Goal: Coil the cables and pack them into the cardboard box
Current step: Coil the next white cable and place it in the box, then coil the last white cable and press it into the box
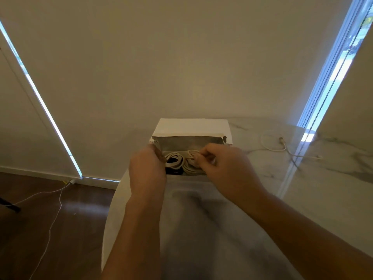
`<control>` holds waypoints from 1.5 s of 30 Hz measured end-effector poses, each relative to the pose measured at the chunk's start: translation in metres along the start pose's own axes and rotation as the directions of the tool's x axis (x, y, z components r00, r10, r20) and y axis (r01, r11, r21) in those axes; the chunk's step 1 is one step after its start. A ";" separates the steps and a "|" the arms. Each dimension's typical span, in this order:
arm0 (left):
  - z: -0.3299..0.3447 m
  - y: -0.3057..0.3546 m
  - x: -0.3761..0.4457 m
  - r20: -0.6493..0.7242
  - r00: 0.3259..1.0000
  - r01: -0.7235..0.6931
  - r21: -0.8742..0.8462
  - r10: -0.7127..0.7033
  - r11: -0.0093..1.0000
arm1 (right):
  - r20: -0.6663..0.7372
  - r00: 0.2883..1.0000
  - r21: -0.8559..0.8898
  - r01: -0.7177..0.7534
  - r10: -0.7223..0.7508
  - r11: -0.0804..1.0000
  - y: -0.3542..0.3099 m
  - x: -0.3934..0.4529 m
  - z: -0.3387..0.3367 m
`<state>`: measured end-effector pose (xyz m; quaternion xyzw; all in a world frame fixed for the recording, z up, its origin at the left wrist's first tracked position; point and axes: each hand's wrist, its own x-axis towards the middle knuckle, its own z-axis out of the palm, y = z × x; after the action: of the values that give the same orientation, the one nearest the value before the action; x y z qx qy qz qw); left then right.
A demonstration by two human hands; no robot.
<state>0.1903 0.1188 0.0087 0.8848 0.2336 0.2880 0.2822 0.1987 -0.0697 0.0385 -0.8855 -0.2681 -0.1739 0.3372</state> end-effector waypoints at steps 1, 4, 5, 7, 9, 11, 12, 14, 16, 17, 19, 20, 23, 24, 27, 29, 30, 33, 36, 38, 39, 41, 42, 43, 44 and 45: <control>-0.001 0.000 0.000 0.002 1.000 0.001 -0.009 -0.001 1.000 | -0.010 1.000 -0.001 0.000 0.000 1.000 0.003 -0.003 -0.005; -0.001 0.001 -0.001 -0.001 1.000 0.000 -0.029 0.000 1.000 | -0.035 0.999 0.002 -0.013 0.013 1.000 0.010 -0.010 -0.021; -0.001 0.002 -0.002 -0.002 1.000 -0.001 -0.030 0.001 1.000 | -0.034 0.999 0.001 -0.019 0.019 1.000 0.012 -0.012 -0.025; -0.003 0.003 -0.003 -0.006 1.000 -0.008 -0.037 0.008 0.999 | -0.036 0.999 -0.008 -0.039 0.039 0.999 0.016 -0.017 -0.032; -0.005 0.007 -0.006 -0.006 1.000 -0.026 -0.058 0.026 0.998 | -0.047 0.997 -0.009 -0.065 0.064 0.998 0.021 -0.021 -0.038; -0.009 0.016 -0.012 0.010 0.997 -0.076 -0.081 0.077 0.994 | -0.052 0.994 -0.006 -0.101 0.101 0.995 0.027 -0.025 -0.044; -0.012 0.022 -0.016 0.022 0.993 -0.111 -0.109 0.114 0.988 | -0.056 0.991 -0.009 -0.124 0.124 0.992 0.032 -0.026 -0.047; -0.017 0.038 -0.027 0.055 0.980 -0.175 -0.204 0.190 0.963 | -0.071 0.982 -0.014 -0.176 0.174 0.984 0.044 -0.026 -0.054; -0.019 0.055 -0.039 0.113 0.960 -0.215 -0.293 0.258 0.931 | -0.090 0.969 -0.019 -0.233 0.230 0.972 0.057 -0.026 -0.061; -0.018 0.063 -0.045 0.144 0.946 -0.234 -0.315 0.290 0.920 | -0.090 0.959 -0.014 -0.270 0.267 0.963 0.065 -0.025 -0.066; -0.015 0.077 -0.056 0.189 0.918 -0.272 -0.339 0.349 0.900 | -0.084 0.935 0.006 -0.345 0.344 0.939 0.082 -0.024 -0.075; -0.011 0.083 -0.061 0.201 0.903 -0.294 -0.353 0.379 0.888 | -0.088 0.924 0.002 -0.374 0.373 0.927 0.093 -0.024 -0.079; 0.000 0.096 -0.076 0.228 0.856 -0.348 -0.412 0.465 0.842 | -0.141 0.886 -0.094 -0.456 0.441 0.885 0.134 -0.022 -0.089; 0.003 0.100 -0.081 0.248 0.837 -0.361 -0.421 0.489 0.832 | -0.165 0.871 -0.141 -0.484 0.462 0.864 0.147 -0.020 -0.092; 0.010 0.109 -0.095 0.274 0.786 -0.403 -0.453 0.554 0.795 | -0.230 0.850 -0.293 -0.525 0.474 0.799 0.183 -0.014 -0.099; 0.014 0.114 -0.102 0.281 0.761 -0.422 -0.470 0.584 0.775 | -0.249 0.847 -0.377 -0.532 0.470 0.759 0.200 -0.010 -0.103; 0.017 0.115 -0.104 0.298 0.751 -0.420 -0.474 0.590 0.774 | -0.251 0.843 -0.408 -0.538 0.477 0.738 0.208 -0.008 -0.105; 0.022 0.116 -0.108 0.346 0.727 -0.403 -0.485 0.593 0.776 | -0.239 0.835 -0.502 -0.544 0.496 0.672 0.224 -0.004 -0.108; 0.024 0.116 -0.107 0.354 0.728 -0.384 -0.498 0.587 0.777 | -0.213 0.832 -0.564 -0.533 0.512 0.631 0.225 -0.004 -0.108; 0.024 0.115 -0.107 0.352 0.732 -0.384 -0.494 0.583 0.780 | -0.206 0.830 -0.564 -0.534 0.518 0.630 0.221 -0.007 -0.108; 0.025 0.114 -0.107 0.350 0.733 -0.387 -0.490 0.583 0.781 | -0.204 0.832 -0.552 -0.533 0.516 0.641 0.218 -0.008 -0.107; 0.025 0.113 -0.106 0.342 0.736 -0.396 -0.481 0.584 0.782 | -0.204 0.840 -0.512 -0.529 0.502 0.677 0.209 -0.012 -0.107; 0.026 0.113 -0.106 0.338 0.739 -0.397 -0.481 0.583 0.782 | -0.206 0.844 -0.488 -0.528 0.496 0.695 0.204 -0.014 -0.108; 0.026 0.113 -0.106 0.338 0.741 -0.394 -0.481 0.581 0.783 | -0.206 0.847 -0.464 -0.525 0.490 0.713 0.198 -0.015 -0.109; 0.025 0.114 -0.107 0.342 0.741 -0.389 -0.484 0.578 0.784 | -0.203 0.849 -0.437 -0.524 0.488 0.731 0.191 -0.016 -0.110; 0.025 0.114 -0.107 0.347 0.740 -0.383 -0.488 0.577 0.784 | -0.199 0.849 -0.403 -0.526 0.489 0.749 0.185 -0.017 -0.112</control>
<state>0.1573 -0.0356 0.0239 0.8838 -0.1462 0.1644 0.4130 0.2800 -0.2694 0.0169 -0.9699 0.0431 -0.1676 0.1715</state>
